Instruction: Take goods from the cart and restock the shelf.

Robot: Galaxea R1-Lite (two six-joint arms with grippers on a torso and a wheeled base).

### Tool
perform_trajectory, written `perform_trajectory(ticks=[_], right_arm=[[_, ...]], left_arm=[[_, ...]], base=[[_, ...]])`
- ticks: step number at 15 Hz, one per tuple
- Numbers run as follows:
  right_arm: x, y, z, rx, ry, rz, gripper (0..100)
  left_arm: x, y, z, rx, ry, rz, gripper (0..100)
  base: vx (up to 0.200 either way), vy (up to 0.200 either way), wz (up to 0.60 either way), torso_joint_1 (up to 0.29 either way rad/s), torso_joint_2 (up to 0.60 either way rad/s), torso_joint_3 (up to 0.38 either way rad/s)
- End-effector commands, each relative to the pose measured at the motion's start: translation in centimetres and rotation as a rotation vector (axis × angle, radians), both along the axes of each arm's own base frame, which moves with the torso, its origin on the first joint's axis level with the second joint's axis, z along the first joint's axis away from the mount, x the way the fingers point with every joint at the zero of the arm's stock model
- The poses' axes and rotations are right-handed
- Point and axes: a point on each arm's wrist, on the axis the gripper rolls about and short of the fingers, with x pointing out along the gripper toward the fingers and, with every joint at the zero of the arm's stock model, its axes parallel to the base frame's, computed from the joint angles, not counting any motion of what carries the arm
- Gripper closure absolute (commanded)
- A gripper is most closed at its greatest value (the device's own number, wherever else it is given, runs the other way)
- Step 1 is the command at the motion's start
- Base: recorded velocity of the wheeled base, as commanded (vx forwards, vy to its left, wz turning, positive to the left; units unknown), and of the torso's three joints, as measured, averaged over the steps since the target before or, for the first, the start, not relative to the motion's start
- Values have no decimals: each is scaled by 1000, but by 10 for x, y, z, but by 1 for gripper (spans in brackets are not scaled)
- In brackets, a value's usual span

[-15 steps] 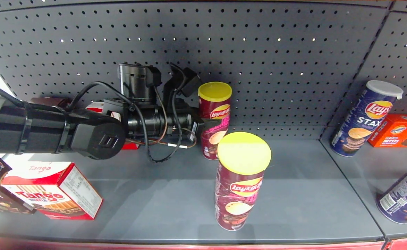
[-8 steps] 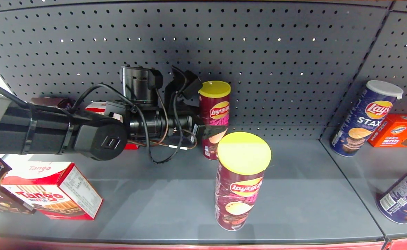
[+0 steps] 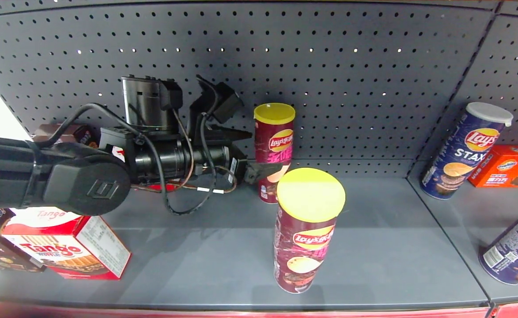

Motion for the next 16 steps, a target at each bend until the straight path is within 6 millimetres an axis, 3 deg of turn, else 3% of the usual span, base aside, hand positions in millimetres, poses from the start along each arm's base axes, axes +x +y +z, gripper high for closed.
perform_trajectory(ticks=[1, 4, 7, 11, 16], right_arm=[[0, 0, 0, 0, 1, 1, 0], [0, 0, 0, 0, 0, 1, 0], [0, 0, 0, 0, 1, 1, 0], [0, 0, 0, 0, 0, 1, 0], [0, 0, 0, 0, 1, 1, 0]], left_arm=[[-24, 13, -10, 8, -8, 51, 0], [-34, 19, -30, 36, -6, 74, 0], [-34, 18, -31, 68, -26, 130, 0], [-26, 14, -37, 86, -19, 174, 0], [1, 3, -35, 80, -47, 224, 0]], base=[[0, 0, 0, 0, 0, 0], [0, 0, 0, 0, 0, 0], [0, 0, 0, 0, 0, 0], [0, 0, 0, 0, 0, 0], [0, 0, 0, 0, 0, 0]])
